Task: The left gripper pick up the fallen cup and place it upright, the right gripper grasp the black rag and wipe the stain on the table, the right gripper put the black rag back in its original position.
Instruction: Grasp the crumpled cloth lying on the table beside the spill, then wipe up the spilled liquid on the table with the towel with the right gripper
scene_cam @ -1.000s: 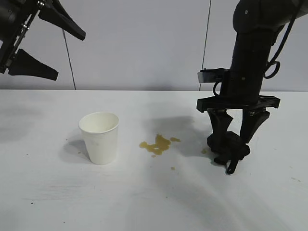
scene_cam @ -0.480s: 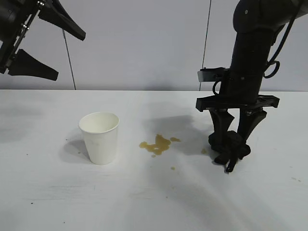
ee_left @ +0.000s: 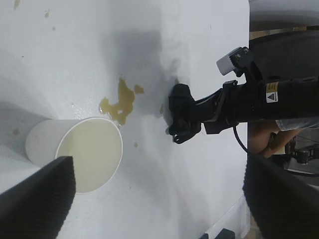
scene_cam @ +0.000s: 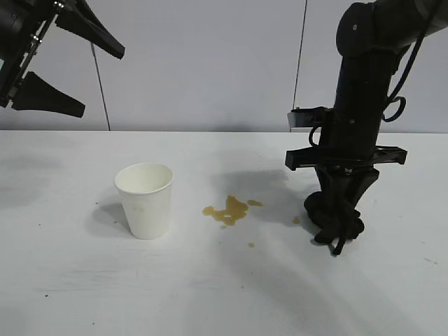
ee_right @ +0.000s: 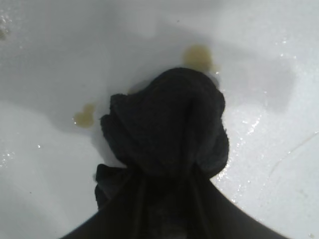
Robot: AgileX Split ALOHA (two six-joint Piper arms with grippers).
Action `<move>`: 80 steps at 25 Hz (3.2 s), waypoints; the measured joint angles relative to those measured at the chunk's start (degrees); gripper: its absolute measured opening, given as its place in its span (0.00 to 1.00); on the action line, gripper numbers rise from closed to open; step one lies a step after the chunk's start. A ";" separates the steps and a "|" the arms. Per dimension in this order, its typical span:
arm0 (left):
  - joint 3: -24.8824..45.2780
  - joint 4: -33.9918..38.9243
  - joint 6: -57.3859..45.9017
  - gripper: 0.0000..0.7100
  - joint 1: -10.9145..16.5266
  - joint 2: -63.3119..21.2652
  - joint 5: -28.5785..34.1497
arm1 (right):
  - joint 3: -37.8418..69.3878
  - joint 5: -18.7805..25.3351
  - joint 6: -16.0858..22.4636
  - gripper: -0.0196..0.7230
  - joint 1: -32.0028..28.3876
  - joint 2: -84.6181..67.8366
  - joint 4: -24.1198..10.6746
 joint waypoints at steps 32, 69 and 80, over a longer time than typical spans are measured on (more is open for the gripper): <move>0.00 0.00 -0.06 0.93 0.00 0.00 1.99 | -7.71 -9.93 -9.97 0.19 11.64 0.79 15.09; 0.00 0.00 -0.06 0.93 0.00 0.00 2.95 | -13.81 -5.33 -0.79 0.19 8.87 5.42 1.74; 0.00 0.00 -0.06 0.93 0.00 0.00 3.12 | -14.57 -5.89 -6.76 0.19 9.94 5.47 13.35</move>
